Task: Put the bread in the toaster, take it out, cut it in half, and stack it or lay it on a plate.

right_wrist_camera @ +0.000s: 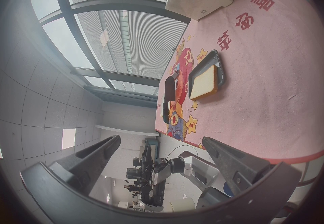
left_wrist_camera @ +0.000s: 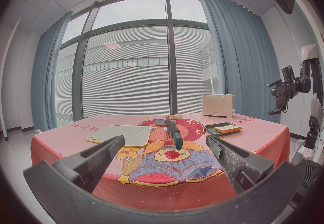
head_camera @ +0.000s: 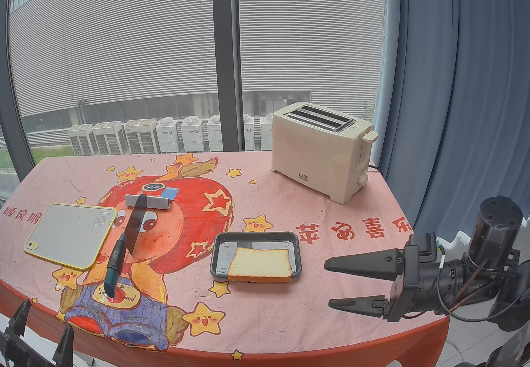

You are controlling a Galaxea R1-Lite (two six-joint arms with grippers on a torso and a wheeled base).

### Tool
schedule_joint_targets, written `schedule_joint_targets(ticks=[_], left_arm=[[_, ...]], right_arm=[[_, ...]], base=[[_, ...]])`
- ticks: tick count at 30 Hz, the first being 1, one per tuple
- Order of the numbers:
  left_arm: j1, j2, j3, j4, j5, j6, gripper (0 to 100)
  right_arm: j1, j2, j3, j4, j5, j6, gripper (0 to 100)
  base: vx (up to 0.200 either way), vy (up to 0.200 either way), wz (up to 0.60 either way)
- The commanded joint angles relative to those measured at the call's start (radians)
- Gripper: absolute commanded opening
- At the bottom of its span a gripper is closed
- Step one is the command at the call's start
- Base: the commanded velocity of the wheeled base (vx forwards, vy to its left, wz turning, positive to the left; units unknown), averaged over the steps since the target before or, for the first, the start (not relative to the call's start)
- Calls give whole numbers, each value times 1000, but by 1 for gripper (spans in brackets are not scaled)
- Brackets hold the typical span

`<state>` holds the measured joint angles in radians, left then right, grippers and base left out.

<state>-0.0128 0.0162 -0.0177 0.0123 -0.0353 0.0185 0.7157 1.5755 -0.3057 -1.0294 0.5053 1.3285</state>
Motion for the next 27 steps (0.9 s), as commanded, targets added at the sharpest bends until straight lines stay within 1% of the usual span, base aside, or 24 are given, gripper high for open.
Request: schedule_joint_targets(ticks=[1, 3, 8, 14, 19, 22, 26, 27], left_arm=[[0, -5, 13, 0, 0, 0, 100], [0, -5, 15, 0, 0, 0, 100], [0, -5, 15, 0, 0, 0, 100], [0, -5, 15, 0, 0, 0, 100], [0, -5, 15, 0, 0, 0, 100], [0, -5, 15, 0, 0, 0, 100], [0, -5, 15, 0, 0, 0, 100], [0, -5, 15, 0, 0, 0, 100]], right_arm=[[7, 95, -26, -14, -1, 1, 100], [7, 109, -38, -14, -1, 5, 100], [5, 150, -82, -15, -1, 34, 100], [4, 179, -101, -14, -1, 35, 100], [1, 236, -142, 0, -2, 40, 100], [-2, 259, -156, 0, -2, 58, 100], [-9, 261, -177, 9, -5, 101, 100], [-9, 259, -179, 11, -5, 104, 100]], base=[[0, 0, 0], [0, 0, 0], [0, 0, 0], [0, 0, 0], [0, 0, 0], [0, 0, 0], [0, 0, 0], [0, 0, 0]])
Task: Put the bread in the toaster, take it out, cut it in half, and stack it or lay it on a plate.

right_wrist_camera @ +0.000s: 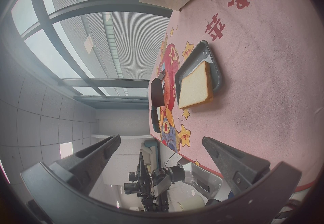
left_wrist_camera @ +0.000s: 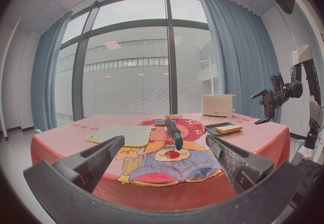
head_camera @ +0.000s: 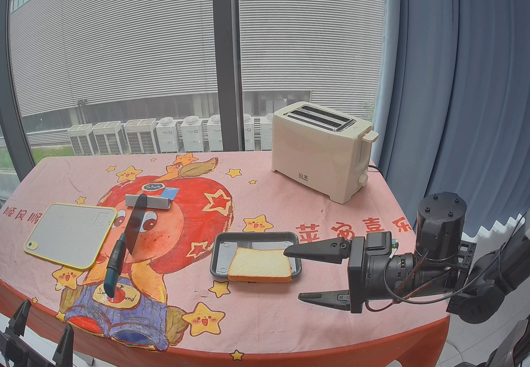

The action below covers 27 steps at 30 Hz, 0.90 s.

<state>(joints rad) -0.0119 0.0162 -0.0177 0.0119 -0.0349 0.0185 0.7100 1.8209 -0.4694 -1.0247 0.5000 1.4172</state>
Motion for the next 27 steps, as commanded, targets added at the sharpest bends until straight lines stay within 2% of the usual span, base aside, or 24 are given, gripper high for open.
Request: schedule_joint_targets(ticks=[1, 18, 27], left_arm=[[0, -5, 15, 0, 0, 0, 100], [0, -5, 15, 0, 0, 0, 100], [0, -5, 15, 0, 0, 0, 100]], right_arm=[[-4, 14, -28, 23, 0, 31, 100], [-23, 107, -78, 52, -8, 34, 100], [-47, 156, -100, 43, -29, 31, 100]], base=[[0, 0, 0], [0, 0, 0], [0, 0, 0]])
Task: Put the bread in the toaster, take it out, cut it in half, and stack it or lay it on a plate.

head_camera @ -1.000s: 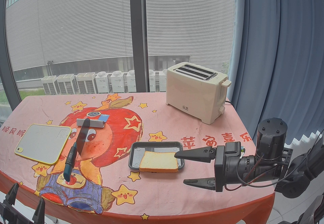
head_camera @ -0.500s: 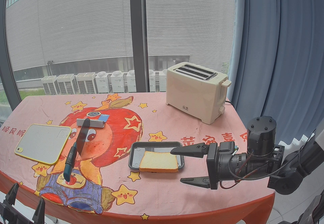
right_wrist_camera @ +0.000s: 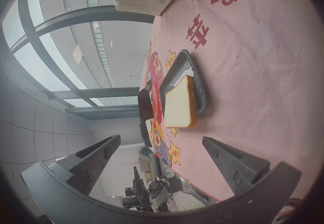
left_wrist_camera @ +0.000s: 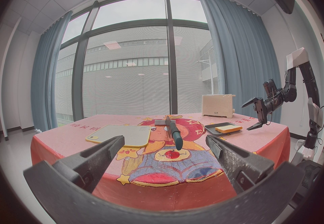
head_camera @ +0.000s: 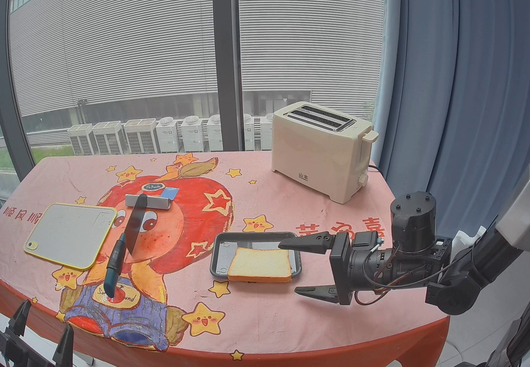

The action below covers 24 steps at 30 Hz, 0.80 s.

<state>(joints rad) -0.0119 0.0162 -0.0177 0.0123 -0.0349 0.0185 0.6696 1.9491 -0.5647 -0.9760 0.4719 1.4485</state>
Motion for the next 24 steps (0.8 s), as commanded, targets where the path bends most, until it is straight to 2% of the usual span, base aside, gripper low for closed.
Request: schedule_joint_targets(ticks=[1, 24], left_arm=[[0, -5, 15, 0, 0, 0, 100], [0, -5, 15, 0, 0, 0, 100]], right_arm=[[-7, 31, -6, -7, -1, 0, 100], [-2, 85, -55, -7, -1, -5, 100]], base=[[0, 0, 0], [0, 0, 0]])
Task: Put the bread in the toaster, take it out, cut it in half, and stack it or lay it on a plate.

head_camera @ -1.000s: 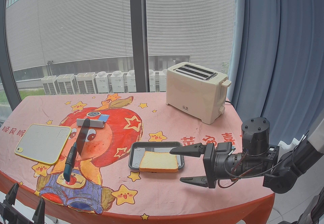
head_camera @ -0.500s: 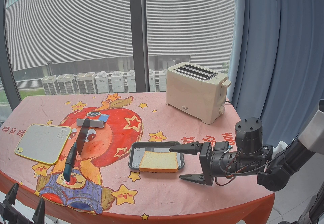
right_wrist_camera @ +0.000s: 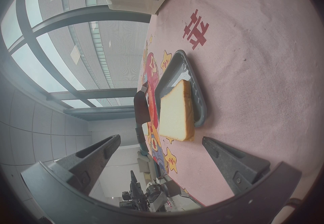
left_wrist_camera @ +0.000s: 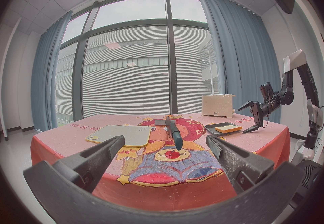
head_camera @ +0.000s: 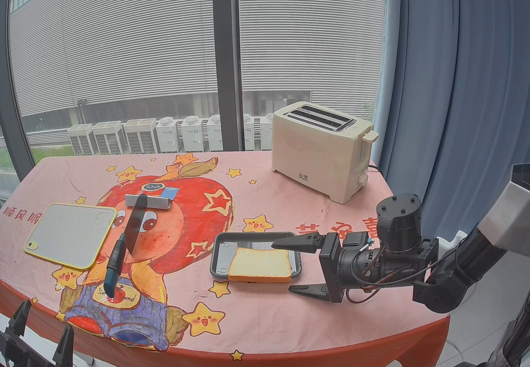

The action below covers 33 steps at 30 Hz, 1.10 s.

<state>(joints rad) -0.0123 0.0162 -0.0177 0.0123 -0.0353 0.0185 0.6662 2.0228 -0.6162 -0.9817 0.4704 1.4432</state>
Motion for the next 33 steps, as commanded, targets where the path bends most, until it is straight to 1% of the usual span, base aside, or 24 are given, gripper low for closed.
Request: schedule_joint_targets(ticks=[1, 9, 32, 33], left_arm=[[0, -5, 15, 0, 0, 0, 100], [0, -5, 15, 0, 0, 0, 100], [0, -5, 13, 0, 0, 0, 100], [0, -5, 15, 0, 0, 0, 100]], right_arm=[[1, 14, -5, -2, 1, 0, 100], [6, 24, -37, 9, 1, 0, 100], [7, 47, -51, 14, -1, 0, 100], [9, 47, -50, 17, -1, 0, 0]], base=[[0, 0, 0], [0, 0, 0], [0, 0, 0], [0, 0, 0]])
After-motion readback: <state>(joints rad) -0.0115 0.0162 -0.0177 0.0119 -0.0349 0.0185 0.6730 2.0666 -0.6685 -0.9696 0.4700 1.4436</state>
